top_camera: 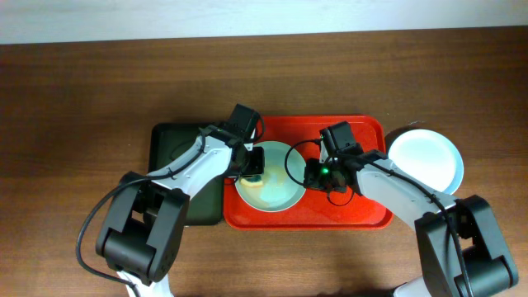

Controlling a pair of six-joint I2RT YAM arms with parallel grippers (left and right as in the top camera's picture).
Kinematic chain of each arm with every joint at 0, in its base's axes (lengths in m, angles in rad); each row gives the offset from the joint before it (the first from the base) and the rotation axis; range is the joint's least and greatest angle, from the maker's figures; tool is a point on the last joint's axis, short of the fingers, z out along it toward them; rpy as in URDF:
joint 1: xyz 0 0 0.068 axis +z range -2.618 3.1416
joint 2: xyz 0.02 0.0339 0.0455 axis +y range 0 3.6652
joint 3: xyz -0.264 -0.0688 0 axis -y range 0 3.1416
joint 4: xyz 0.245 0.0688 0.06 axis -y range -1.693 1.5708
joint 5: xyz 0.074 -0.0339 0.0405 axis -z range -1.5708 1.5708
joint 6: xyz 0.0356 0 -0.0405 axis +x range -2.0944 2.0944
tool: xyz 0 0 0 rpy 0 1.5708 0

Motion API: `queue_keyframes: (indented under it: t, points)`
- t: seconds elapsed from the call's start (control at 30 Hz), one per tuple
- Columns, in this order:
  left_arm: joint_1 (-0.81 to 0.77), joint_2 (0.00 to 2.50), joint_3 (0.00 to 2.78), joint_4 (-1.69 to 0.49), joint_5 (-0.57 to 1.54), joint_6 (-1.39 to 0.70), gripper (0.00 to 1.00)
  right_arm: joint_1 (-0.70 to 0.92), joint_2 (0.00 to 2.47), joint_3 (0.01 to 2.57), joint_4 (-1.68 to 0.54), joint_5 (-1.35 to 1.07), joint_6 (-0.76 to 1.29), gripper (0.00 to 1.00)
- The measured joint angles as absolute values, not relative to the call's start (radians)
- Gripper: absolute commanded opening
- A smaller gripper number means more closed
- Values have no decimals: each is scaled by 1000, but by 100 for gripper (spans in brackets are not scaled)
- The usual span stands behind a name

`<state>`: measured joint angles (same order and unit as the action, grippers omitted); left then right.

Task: Clean dirty plates on tray and stack at the side
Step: 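Scrub the white plate with the sponge while the right gripper holds it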

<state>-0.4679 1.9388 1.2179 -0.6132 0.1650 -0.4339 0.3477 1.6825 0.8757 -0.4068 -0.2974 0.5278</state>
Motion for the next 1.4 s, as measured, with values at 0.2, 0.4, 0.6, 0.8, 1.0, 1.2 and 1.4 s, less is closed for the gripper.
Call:
queue_keyframes:
  t: [0.2,0.4,0.6,0.8,1.0,1.2,1.4]
  points:
    - [-471,1958,1226,-634,401,-426,0,348,1682,876,-407,-297,528,4]
    - [-484,1983,1509,-913,351,-369,0,348,1682,874,-403,-298,528,4]
    - [-493,1983,1423,-863,167,-360,0,348,1682,874,-403,-298,528,4]
    - [-498,1982,1309,-746,145,-367,0,348,1682,874,-403,-299,528,4]
    - [-520,1972,1294,-728,125,-377,0,348,1682,874,-403,-298,528,4]
    - [-566,1973,1293,-715,122,-386,0,348,1682,874,-403,-298,528,4]
    - [-583,1983,1303,-720,213,-380,0,348,1682,874,-405,-297,528,4]
